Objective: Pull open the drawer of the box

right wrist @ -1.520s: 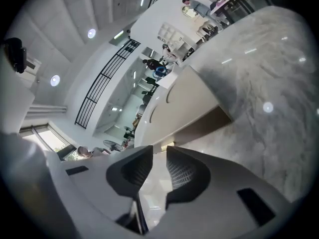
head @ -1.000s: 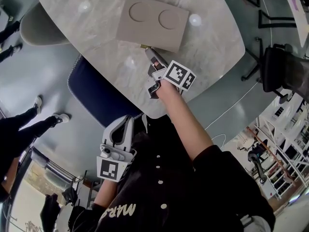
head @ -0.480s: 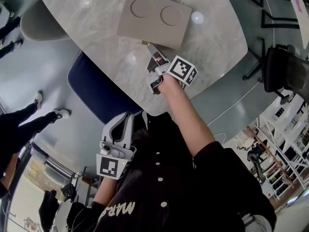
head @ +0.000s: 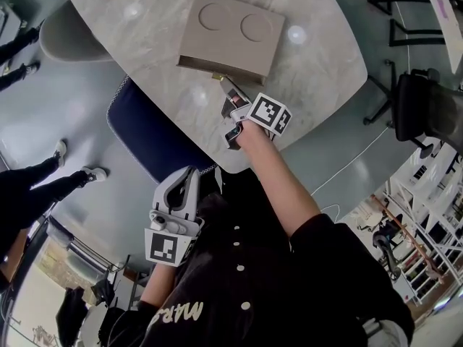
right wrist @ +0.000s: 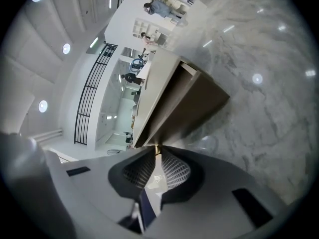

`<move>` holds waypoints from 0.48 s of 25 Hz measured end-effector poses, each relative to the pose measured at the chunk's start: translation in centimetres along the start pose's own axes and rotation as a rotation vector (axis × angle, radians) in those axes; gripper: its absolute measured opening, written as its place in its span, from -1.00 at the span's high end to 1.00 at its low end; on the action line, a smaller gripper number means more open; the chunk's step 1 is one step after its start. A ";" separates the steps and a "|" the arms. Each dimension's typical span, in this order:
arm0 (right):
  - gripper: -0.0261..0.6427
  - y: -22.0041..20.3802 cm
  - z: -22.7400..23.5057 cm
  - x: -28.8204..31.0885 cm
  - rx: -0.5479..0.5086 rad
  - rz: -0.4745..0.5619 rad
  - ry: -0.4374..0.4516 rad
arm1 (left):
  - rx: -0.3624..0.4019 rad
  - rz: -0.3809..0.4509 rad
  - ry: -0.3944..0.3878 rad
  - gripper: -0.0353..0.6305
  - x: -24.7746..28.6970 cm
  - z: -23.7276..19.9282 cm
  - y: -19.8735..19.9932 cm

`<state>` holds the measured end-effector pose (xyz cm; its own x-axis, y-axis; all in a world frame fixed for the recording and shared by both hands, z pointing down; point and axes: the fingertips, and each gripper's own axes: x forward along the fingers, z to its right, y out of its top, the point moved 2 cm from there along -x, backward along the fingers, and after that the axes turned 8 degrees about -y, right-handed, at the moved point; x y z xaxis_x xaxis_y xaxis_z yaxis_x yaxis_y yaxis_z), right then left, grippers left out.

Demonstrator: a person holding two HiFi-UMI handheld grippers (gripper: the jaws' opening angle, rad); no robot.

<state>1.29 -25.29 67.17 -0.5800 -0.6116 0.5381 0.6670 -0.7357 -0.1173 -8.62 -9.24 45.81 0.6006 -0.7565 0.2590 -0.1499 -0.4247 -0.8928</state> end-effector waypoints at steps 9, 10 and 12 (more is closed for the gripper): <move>0.83 -2.9 0.8 -1.4 -0.017 -0.018 -0.021 | 0.010 0.015 0.011 0.84 -0.9 0.3 0.0; 0.83 -3.3 0.9 -1.6 -0.017 -0.019 -0.023 | 0.009 0.016 0.015 0.84 -1.0 0.2 -0.1; 0.83 -4.0 1.0 -1.9 -0.019 -0.024 -0.024 | 0.010 0.007 0.023 0.84 -1.3 0.2 -0.4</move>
<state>0.21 -20.84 67.48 -0.5846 -0.5865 0.5605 0.6438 -0.7558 -0.1194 -9.18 -8.04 45.78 0.5810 -0.7708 0.2614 -0.1458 -0.4145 -0.8983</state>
